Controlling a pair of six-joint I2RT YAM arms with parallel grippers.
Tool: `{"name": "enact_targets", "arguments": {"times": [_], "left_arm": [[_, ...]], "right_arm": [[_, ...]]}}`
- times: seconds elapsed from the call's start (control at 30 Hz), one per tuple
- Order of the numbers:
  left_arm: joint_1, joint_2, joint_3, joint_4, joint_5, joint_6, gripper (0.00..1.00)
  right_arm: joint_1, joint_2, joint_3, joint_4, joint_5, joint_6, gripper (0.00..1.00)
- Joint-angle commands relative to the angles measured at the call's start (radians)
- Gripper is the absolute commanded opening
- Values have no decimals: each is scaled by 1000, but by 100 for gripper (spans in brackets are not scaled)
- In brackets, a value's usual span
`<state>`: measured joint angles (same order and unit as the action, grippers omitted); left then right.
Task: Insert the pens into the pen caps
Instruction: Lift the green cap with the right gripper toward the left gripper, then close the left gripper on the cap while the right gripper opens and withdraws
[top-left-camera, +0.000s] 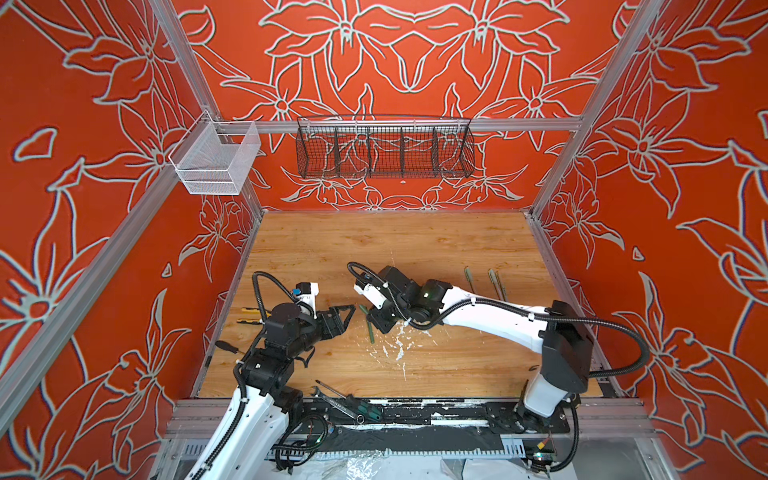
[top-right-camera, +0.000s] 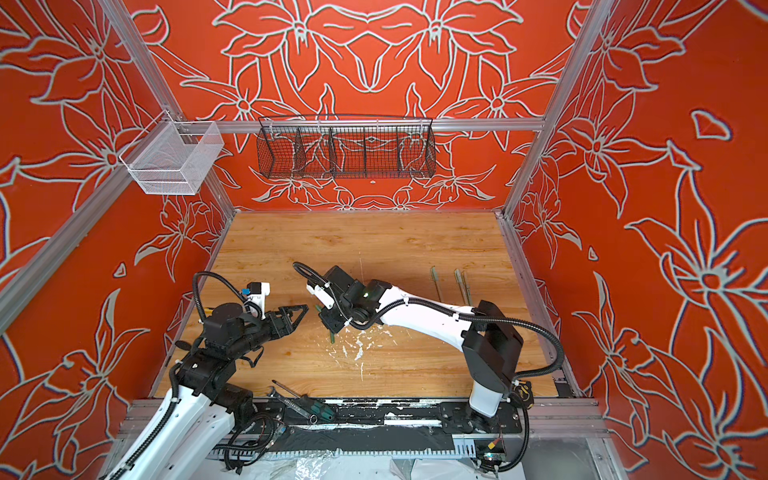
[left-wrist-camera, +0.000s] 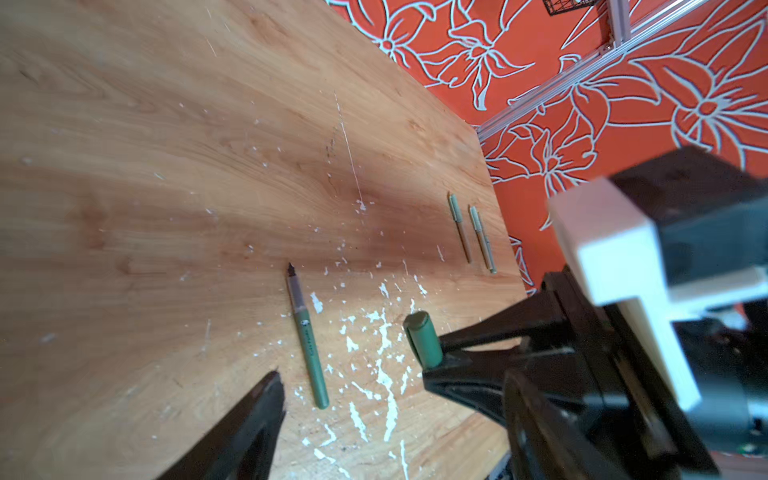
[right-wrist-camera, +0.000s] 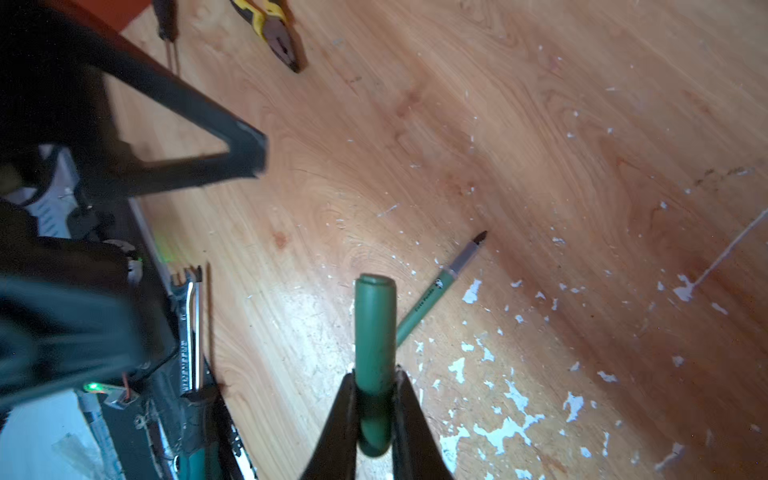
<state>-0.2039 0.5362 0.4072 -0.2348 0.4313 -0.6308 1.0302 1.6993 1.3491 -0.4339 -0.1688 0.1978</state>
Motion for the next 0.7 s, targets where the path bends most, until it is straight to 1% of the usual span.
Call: {"name": "enact_targets", "arguments": {"times": [0.0,0.2,0.33,0.4,0.5,0.57,0.67], "left_arm": [[11,24,0,83,89,-13,78],[18,21,-7,117,117,-22,68],[23,32,-11,140,153,-30,54],[25,43,-13,155,175,-35,44],[27,58,-11,170,200,-42,37],[30,63,-11,172,205,-41,33],[35,69,-13,183,216,-43,23]], "right_arm": [[18,-40,-15,76,-27,-2,11],[57,-34,7,81,-16,6,11],[73,-21,26,91,4,14,11],[83,-17,35,96,34,18,11],[95,-12,46,104,87,29,11],[101,-7,56,107,98,30,11],[117,9,76,102,138,25,11]]}}
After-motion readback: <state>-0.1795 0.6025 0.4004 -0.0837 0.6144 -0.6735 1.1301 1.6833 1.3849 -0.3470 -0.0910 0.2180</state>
